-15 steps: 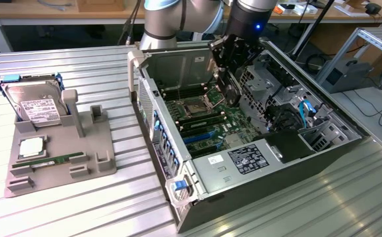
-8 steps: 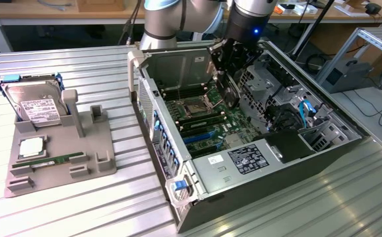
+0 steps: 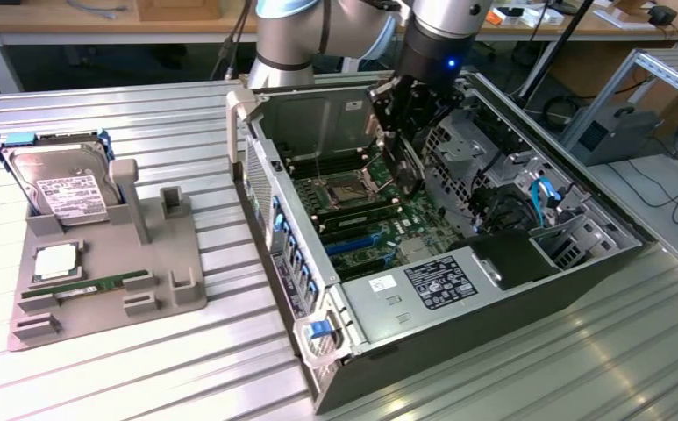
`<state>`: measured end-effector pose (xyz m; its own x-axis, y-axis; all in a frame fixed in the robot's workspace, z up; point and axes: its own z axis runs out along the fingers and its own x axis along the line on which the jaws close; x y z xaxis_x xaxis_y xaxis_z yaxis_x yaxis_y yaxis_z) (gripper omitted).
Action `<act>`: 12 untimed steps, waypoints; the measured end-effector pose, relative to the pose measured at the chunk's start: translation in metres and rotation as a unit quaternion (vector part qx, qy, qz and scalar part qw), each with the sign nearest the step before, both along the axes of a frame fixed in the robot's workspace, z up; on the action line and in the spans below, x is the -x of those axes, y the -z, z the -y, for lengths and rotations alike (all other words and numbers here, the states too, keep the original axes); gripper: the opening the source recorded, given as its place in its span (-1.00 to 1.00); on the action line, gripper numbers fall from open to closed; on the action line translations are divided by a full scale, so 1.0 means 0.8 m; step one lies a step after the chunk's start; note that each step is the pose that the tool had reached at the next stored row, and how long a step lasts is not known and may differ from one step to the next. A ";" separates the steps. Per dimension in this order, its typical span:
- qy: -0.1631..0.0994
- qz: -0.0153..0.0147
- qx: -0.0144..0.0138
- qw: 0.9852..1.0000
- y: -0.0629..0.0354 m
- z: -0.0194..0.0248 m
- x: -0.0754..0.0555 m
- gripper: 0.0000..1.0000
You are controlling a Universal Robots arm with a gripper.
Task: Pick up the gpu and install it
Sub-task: 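Pick up the gpu and move the gpu toward the slot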
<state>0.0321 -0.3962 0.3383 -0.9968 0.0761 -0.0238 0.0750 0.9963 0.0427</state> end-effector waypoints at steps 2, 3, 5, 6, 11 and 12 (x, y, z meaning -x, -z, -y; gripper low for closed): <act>0.000 0.000 0.000 1.000 0.002 0.0000 0.000 -0.47; 0.000 0.000 0.000 1.000 0.003 0.0000 0.000 -0.47; 0.000 0.000 0.000 1.000 0.006 0.0000 0.000 -0.47; 0.000 0.000 0.000 1.000 0.008 0.0000 0.000 -0.47; 0.000 0.000 0.000 1.000 0.014 0.0000 0.000 -0.47; 0.000 0.000 0.000 1.000 0.015 0.0000 0.000 -0.47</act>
